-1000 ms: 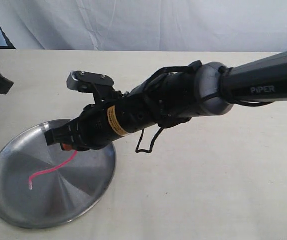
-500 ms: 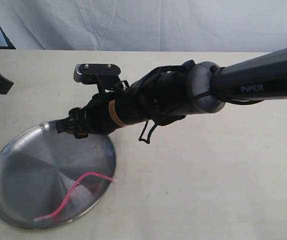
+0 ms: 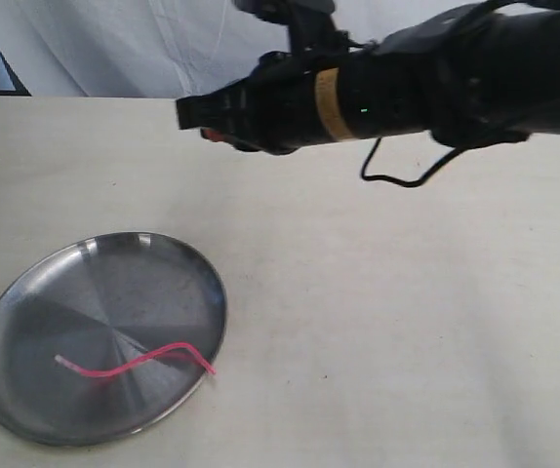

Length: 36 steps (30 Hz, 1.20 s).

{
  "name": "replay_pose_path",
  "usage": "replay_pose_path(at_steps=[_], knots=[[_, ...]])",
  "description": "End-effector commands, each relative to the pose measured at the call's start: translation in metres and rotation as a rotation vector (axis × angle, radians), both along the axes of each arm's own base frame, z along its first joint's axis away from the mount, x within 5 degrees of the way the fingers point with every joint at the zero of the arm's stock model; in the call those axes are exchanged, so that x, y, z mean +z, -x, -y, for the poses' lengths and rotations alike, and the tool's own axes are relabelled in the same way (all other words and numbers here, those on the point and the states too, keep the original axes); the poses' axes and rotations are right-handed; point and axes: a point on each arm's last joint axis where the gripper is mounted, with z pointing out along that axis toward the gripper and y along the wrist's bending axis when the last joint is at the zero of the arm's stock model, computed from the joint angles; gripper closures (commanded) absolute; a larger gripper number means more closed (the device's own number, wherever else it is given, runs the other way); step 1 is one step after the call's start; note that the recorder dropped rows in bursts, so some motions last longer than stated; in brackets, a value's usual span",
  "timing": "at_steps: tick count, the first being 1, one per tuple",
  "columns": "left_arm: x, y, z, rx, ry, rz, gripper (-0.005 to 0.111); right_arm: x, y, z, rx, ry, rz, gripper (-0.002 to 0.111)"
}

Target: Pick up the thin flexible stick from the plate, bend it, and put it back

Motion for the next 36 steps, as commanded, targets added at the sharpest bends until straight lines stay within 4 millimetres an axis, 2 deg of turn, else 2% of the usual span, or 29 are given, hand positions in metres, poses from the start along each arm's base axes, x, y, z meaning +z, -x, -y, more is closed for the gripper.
replay_pose_path(at_steps=[1, 4, 7, 12, 18, 27, 29, 33, 34, 36], knots=[[0.030, 0.033, -0.015, 0.034, 0.138, 0.183, 0.107, 0.002, 0.016, 0.049, -0.054, 0.020, 0.003, 0.108], [0.042, 0.058, -0.023, 0.039, 0.234, 0.301, 0.107, -0.001, 0.033, 0.078, -0.110, 0.035, -0.004, 0.108], [0.041, 0.077, -0.030, 0.037, 0.261, 0.346, 0.107, -0.011, 0.054, 0.097, -0.145, 0.047, -0.033, 0.108], [0.030, 0.095, -0.038, 0.058, 0.259, 0.328, 0.107, -0.022, 0.086, 0.109, -0.164, 0.061, -0.051, 0.108], [0.025, 0.103, -0.041, 0.080, 0.279, 0.269, 0.107, -0.022, 0.112, 0.103, -0.025, -0.010, -0.097, 0.108], [0.025, 0.103, -0.041, 0.080, 0.277, 0.270, 0.107, -0.017, 0.125, 0.093, 0.116, -0.070, -0.136, 0.108], [0.025, 0.103, -0.041, 0.081, 0.273, 0.272, 0.107, -0.008, 0.128, 0.097, 0.078, -0.062, -0.074, 0.108], [0.026, 0.103, -0.042, 0.084, 0.257, 0.279, 0.107, 0.029, 0.145, 0.116, -0.045, -0.044, 0.185, 0.108], [0.026, 0.103, -0.042, 0.084, 0.257, 0.279, 0.107, 0.045, 0.156, 0.129, -0.171, -0.082, 0.265, 0.108], [0.026, 0.103, -0.042, 0.084, 0.255, 0.280, 0.107, 0.064, 0.180, 0.149, -0.324, -0.162, 0.383, 0.108]])
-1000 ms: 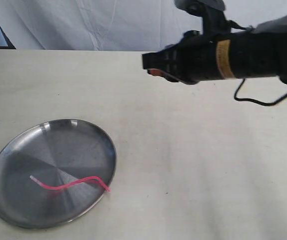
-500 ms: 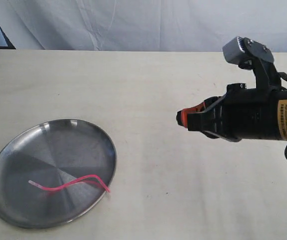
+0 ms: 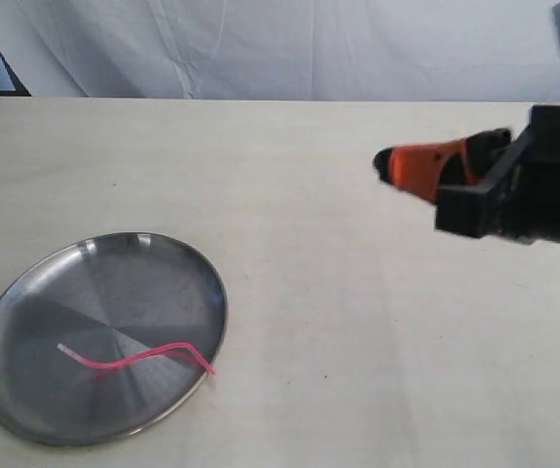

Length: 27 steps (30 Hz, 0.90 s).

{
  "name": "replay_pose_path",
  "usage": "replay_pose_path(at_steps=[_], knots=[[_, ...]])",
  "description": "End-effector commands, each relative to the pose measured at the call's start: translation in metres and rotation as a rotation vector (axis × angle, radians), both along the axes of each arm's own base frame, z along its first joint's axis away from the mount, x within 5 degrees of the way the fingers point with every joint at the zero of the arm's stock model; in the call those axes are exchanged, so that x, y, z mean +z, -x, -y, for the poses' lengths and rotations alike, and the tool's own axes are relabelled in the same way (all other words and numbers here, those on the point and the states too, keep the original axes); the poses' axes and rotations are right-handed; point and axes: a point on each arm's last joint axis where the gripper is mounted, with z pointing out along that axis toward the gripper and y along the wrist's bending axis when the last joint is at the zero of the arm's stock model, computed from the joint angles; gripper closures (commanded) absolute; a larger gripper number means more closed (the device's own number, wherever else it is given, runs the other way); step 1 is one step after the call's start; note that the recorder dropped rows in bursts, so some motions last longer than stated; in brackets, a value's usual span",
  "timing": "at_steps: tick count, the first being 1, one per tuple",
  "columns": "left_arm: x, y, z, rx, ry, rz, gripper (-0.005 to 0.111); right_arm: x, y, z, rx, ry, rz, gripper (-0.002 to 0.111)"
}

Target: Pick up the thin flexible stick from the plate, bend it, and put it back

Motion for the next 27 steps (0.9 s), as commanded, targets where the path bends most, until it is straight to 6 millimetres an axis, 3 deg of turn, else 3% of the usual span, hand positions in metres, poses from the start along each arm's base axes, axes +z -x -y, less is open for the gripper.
replay_pose_path(at_steps=[1, 5, 13, 14, 19, 27], knots=[[-0.001, 0.001, -0.001, 0.007, -0.005, 0.001, 0.107, 0.034, 0.041, 0.036, -0.267, -0.145, 0.221, 0.108], [-0.001, 0.001, -0.001, 0.007, -0.005, 0.001, 0.107, 0.048, 0.069, 0.048, -0.298, -0.201, 0.348, 0.108], [-0.001, 0.001, -0.001, 0.007, -0.005, 0.003, 0.107, 0.047, 0.064, 0.055, -0.382, -0.171, 0.419, 0.108], [-0.001, 0.001, -0.001, 0.007, -0.005, 0.003, 0.107, 0.042, 0.062, 0.057, -0.412, -0.175, 0.379, 0.108], [-0.001, 0.001, -0.001, 0.007, -0.005, 0.003, 0.107, 0.002, 0.060, 0.057, -0.361, 0.189, 0.264, 0.108], [-0.001, 0.001, -0.001, 0.006, -0.007, 0.003, 0.107, -0.063, 0.076, 0.070, -0.413, 0.293, 0.201, 0.108]])
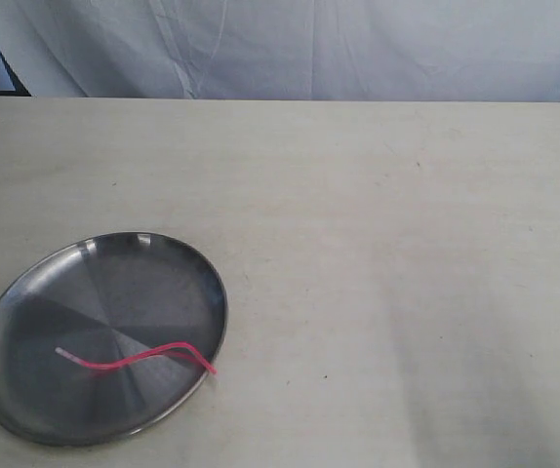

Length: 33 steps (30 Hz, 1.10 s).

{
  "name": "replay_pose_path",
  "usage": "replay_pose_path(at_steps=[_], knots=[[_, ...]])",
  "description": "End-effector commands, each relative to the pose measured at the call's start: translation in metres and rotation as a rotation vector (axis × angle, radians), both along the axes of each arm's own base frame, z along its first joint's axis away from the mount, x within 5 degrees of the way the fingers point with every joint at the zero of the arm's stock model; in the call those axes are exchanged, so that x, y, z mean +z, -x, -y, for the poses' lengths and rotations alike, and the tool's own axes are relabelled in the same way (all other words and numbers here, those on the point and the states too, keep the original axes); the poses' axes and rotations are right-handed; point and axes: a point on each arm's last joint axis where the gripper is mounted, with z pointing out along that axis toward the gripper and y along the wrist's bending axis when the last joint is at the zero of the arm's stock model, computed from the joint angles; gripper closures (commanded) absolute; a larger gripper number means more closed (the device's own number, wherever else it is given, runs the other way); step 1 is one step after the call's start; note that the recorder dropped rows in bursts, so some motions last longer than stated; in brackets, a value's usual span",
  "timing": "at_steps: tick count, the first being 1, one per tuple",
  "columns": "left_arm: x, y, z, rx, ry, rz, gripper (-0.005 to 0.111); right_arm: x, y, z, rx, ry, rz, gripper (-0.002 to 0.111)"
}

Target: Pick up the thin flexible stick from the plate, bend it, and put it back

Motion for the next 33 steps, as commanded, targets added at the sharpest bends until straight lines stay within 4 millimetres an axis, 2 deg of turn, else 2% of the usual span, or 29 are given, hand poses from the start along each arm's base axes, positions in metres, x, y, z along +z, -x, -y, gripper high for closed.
replay_pose_path(at_steps=[1, 9, 14, 33], knots=[[-0.001, 0.001, -0.001, 0.006, -0.007, 0.002, 0.107, -0.030, 0.014, 0.011, -0.080, 0.016, 0.005, 0.108], [-0.001, 0.001, -0.001, 0.007, -0.007, 0.000, 0.107, -0.081, 0.032, 0.026, -0.243, 0.007, 0.004, 0.108], [-0.001, 0.001, -0.001, 0.007, -0.007, 0.000, 0.107, -0.085, 0.039, 0.028, -0.272, 0.013, -0.019, 0.108], [-0.001, 0.001, -0.001, 0.007, -0.007, 0.000, 0.107, -0.085, 0.039, 0.028, -0.270, 0.021, -0.007, 0.108]])
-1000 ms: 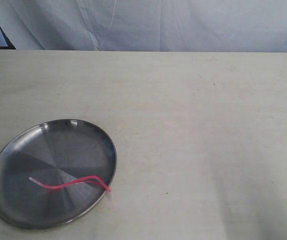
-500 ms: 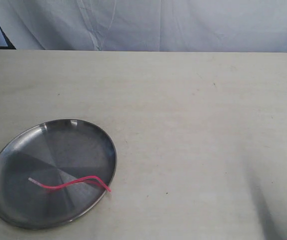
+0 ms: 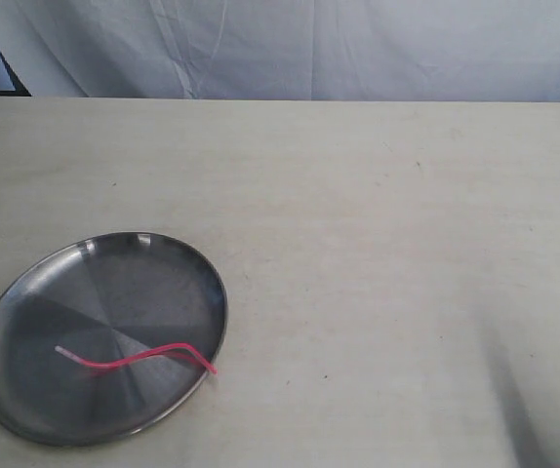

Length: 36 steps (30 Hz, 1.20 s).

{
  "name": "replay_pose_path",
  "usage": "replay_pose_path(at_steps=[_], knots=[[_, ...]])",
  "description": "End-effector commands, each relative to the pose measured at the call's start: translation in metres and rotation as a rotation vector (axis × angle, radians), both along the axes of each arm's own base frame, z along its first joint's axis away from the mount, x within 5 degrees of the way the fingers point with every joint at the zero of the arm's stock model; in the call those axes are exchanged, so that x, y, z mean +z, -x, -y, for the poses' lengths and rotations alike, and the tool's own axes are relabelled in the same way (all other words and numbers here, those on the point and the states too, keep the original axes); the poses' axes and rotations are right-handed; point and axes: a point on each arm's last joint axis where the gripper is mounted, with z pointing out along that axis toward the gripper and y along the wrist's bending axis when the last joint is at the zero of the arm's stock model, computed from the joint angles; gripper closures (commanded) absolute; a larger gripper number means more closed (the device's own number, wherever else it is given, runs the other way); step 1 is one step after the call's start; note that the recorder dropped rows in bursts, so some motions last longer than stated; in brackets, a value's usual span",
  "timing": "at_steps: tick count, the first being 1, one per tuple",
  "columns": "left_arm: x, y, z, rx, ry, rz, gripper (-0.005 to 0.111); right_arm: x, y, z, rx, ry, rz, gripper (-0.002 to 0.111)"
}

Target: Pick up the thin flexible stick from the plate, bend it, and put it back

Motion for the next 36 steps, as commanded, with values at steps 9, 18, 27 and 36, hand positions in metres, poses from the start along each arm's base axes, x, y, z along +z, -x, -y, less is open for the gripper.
replay_pose_path(at_steps=[9, 18, 27, 36], knots=[[-0.001, 0.001, -0.001, 0.006, -0.018, 0.000, 0.107, 0.000, 0.000, 0.000, -0.005, 0.008, 0.011, 0.108], [-0.028, 0.016, 0.002, -0.121, -0.083, 0.103, 0.107, 0.000, 0.000, 0.000, -0.005, 0.008, 0.011, 0.108], [-0.134, 0.026, -0.001, -0.042, 0.079, 0.156, 0.107, 0.000, 0.000, 0.000, -0.005, 0.008, 0.011, 0.108], [-0.193, 0.036, -0.004, 0.000, 0.102, 0.107, 0.107, 0.000, 0.000, 0.000, -0.005, 0.008, 0.011, 0.108]])
